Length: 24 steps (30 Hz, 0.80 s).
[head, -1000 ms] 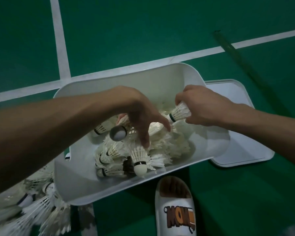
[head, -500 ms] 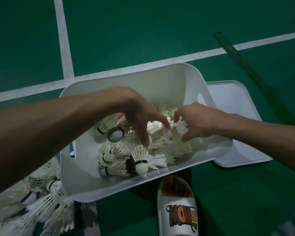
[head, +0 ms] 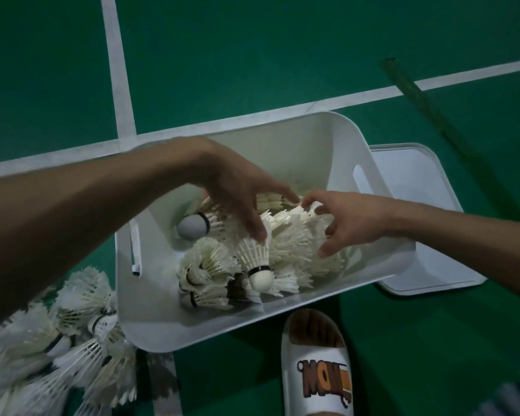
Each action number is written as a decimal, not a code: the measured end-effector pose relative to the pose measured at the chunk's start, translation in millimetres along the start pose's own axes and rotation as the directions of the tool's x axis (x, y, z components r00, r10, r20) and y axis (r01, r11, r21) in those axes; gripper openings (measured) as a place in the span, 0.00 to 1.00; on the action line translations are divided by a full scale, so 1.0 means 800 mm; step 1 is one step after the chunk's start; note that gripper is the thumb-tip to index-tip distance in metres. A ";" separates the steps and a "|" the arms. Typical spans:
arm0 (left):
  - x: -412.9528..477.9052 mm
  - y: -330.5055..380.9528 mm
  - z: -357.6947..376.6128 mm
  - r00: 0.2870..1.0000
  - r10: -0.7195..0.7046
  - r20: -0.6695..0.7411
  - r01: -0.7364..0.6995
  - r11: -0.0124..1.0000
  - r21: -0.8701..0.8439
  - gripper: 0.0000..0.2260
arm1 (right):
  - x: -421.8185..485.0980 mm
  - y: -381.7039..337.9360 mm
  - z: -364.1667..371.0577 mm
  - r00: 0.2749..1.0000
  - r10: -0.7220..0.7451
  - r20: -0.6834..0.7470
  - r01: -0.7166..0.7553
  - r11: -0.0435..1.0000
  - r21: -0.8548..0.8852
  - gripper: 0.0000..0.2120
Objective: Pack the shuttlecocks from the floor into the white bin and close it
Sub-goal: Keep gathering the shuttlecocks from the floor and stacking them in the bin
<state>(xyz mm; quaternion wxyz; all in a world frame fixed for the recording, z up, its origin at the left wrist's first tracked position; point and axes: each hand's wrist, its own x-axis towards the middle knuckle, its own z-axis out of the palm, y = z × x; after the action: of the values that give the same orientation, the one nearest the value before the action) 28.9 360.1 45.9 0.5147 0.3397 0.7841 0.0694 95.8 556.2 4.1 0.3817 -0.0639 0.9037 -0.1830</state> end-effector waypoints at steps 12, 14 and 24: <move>0.010 -0.006 0.007 0.880 0.080 -0.468 -0.152 0.981 -0.120 0.30 | -0.015 -0.025 -0.050 0.998 -0.050 -0.023 0.052 0.732 0.679 0.38; 0.016 -0.001 0.010 0.849 0.089 -0.521 -0.175 0.978 -0.118 0.29 | -0.014 -0.027 -0.043 0.998 -0.044 -0.036 0.057 0.726 0.686 0.36; -0.004 -0.001 -0.015 0.968 0.053 -0.244 -0.063 0.997 -0.034 0.31 | -0.008 -0.014 -0.033 0.968 0.078 -0.240 0.017 0.928 0.372 0.39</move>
<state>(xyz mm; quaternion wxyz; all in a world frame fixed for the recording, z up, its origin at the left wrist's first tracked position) 19.1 360.4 53.1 0.4197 0.3406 0.8294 0.1415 80.8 555.0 29.6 0.2723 0.0471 0.8947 -0.3510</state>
